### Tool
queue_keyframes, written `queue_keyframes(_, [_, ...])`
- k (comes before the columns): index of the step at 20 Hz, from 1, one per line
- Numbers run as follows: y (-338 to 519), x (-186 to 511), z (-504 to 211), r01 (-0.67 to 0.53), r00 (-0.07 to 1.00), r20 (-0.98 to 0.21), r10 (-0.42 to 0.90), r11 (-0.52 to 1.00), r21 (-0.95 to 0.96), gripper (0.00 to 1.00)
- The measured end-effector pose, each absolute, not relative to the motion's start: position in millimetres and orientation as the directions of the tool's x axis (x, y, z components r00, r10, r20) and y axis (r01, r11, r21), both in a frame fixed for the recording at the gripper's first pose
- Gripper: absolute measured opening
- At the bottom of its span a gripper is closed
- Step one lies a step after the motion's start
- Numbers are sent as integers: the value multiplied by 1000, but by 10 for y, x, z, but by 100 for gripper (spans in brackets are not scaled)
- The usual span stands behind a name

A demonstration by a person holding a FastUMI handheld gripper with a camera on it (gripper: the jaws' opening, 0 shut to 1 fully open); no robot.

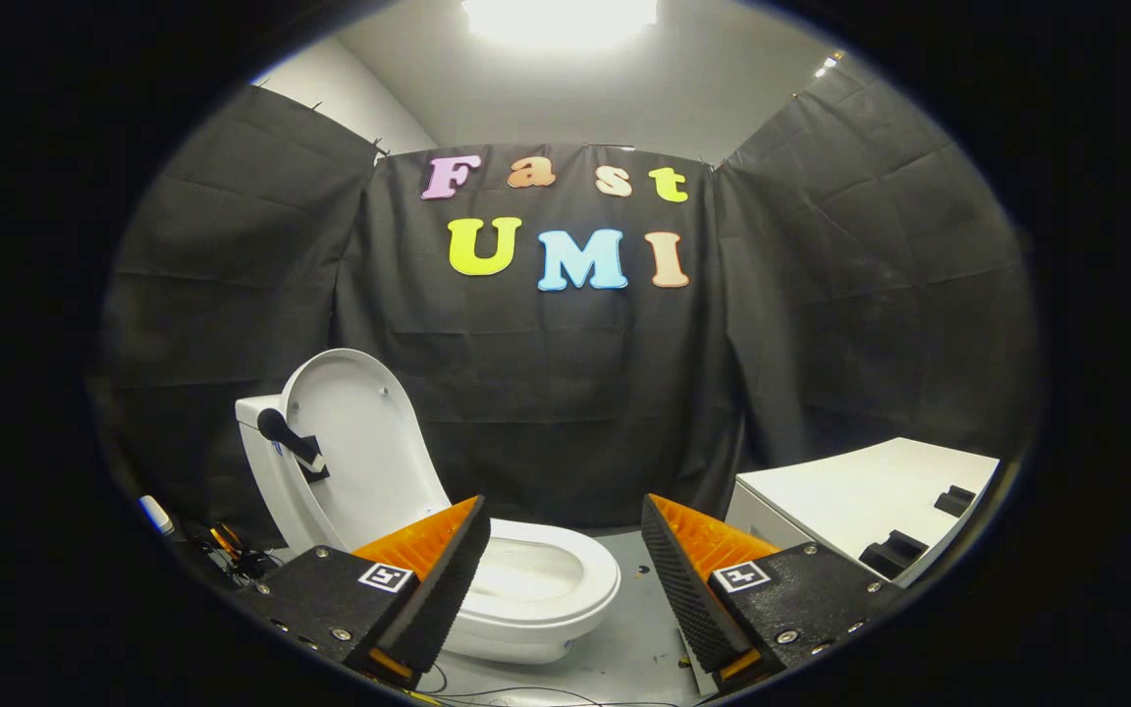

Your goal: Open the toilet lid.

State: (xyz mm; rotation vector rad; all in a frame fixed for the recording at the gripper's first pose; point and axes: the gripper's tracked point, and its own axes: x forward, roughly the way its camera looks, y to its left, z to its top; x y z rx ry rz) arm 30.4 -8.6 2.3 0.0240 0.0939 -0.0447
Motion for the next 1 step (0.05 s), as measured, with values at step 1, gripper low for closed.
queue_keyframes(1, [-82,305,30,47,994,-95,-45,999,23,95])
